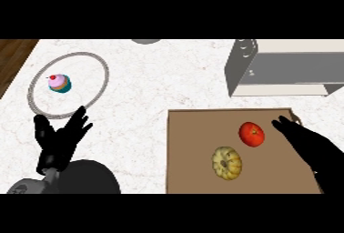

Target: Pick the squash from the tray and place it in the tiered shelf

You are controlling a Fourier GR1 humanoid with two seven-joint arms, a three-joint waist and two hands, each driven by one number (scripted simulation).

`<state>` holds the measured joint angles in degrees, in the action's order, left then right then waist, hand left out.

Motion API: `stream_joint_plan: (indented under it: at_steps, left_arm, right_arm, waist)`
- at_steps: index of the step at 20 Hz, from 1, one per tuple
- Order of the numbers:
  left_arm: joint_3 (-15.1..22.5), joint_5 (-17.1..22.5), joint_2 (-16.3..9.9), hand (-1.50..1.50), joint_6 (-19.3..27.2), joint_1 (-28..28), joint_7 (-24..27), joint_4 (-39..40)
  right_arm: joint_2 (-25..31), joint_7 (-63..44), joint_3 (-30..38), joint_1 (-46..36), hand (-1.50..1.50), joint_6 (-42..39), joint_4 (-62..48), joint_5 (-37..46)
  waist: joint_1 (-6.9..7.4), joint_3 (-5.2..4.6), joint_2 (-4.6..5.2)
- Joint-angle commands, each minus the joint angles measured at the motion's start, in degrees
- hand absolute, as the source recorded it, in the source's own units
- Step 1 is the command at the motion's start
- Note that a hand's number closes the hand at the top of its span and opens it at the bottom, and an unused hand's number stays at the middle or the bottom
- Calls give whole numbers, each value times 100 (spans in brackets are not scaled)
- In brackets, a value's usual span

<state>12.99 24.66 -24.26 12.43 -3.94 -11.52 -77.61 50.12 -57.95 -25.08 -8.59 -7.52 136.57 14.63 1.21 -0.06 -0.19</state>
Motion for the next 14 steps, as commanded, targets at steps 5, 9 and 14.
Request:
stream_joint_plan:
  at_steps: [5, 9, 14]
  left_arm:
    - [58, -128, 233, 0, 89, -163, -28, 236]
    - [86, -159, 265, 0, 42, -51, -18, 288]
    - [-133, -59, 138, 0, -64, -61, -76, 304]
  right_arm:
    - [-916, -1570, -1546, -1197, -150, -304, -789, 1612]
    - [-1642, -1916, -2196, -1432, -150, -571, -1393, 2137]
    - [-2418, -2316, -2626, -1474, -150, -822, -1900, 2647]
  waist:
    - [30, -26, 38]
    - [5, -22, 24]
    - [-87, -17, 6]
